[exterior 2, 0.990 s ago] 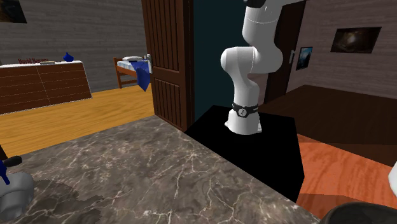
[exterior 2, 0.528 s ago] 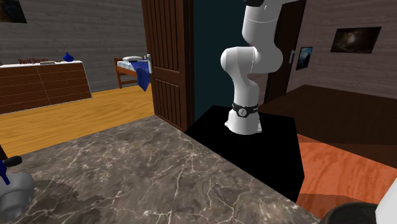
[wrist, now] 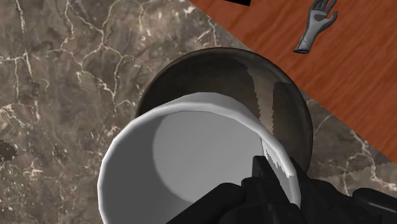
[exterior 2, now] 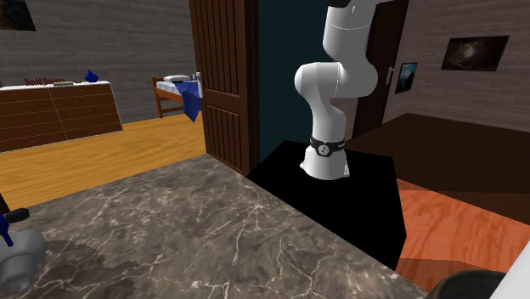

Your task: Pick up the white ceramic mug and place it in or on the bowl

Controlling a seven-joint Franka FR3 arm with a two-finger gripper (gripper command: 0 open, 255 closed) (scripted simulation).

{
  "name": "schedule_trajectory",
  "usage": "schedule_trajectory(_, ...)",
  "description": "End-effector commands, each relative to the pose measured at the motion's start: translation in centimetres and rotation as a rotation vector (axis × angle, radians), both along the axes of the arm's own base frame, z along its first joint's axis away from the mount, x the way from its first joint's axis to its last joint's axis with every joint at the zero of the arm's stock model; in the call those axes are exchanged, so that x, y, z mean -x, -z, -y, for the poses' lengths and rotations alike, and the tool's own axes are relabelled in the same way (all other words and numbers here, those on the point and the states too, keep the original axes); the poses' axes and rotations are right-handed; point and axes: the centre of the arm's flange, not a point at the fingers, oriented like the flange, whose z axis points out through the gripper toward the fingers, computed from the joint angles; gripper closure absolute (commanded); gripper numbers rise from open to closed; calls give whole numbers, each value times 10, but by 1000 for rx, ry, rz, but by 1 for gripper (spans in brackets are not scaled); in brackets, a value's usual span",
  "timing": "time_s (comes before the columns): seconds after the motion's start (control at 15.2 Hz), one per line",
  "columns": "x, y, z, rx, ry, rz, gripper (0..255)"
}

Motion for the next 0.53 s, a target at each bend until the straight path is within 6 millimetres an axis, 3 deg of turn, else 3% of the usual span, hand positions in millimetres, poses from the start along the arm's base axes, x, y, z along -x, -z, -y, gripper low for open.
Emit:
schedule_trajectory(0.0, 0, 2, 1, 0, 0, 1, 255)
schedule_trajectory(0.33, 0, 2, 1, 0, 0, 1, 255)
schedule_trajectory(0.4, 0, 2, 1, 0, 0, 1, 0)
schedule_trajectory(0.46, 0, 2, 1, 0, 0, 1, 0)
